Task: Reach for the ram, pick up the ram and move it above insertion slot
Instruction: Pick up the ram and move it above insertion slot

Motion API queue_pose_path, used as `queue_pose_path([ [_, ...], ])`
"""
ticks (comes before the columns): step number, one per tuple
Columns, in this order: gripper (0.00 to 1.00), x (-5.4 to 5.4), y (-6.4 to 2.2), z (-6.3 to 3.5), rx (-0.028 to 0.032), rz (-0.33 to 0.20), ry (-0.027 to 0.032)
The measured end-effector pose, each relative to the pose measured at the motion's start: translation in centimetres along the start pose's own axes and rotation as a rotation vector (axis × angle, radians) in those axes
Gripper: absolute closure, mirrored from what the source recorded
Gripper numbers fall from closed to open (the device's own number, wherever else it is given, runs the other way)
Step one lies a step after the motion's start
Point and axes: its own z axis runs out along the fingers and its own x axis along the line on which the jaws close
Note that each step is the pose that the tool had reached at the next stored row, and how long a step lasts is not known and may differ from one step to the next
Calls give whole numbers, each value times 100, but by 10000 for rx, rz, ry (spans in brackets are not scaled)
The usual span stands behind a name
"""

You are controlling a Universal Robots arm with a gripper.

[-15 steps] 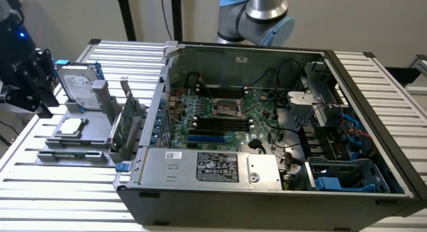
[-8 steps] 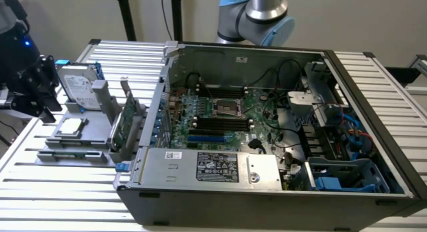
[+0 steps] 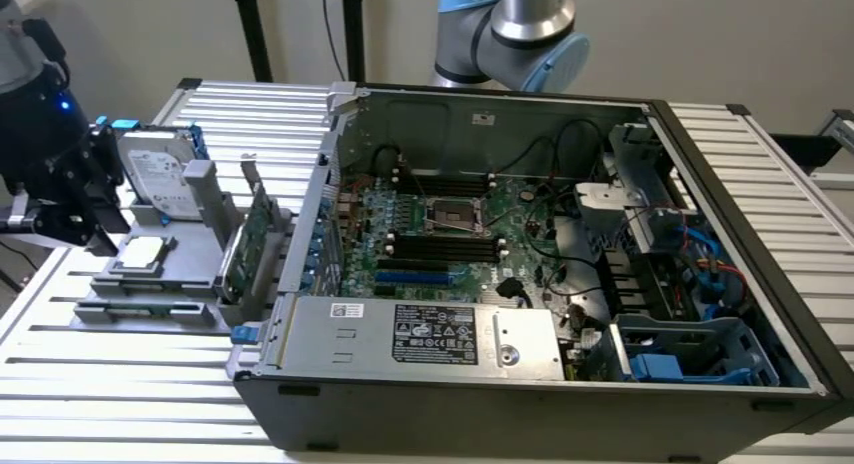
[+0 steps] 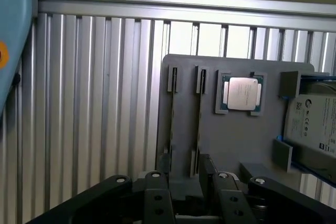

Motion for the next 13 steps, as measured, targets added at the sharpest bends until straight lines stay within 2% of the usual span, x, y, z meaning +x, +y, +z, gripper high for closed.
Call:
queue_pose_path([
  [13, 64, 34, -2, 236, 0, 0, 0],
])
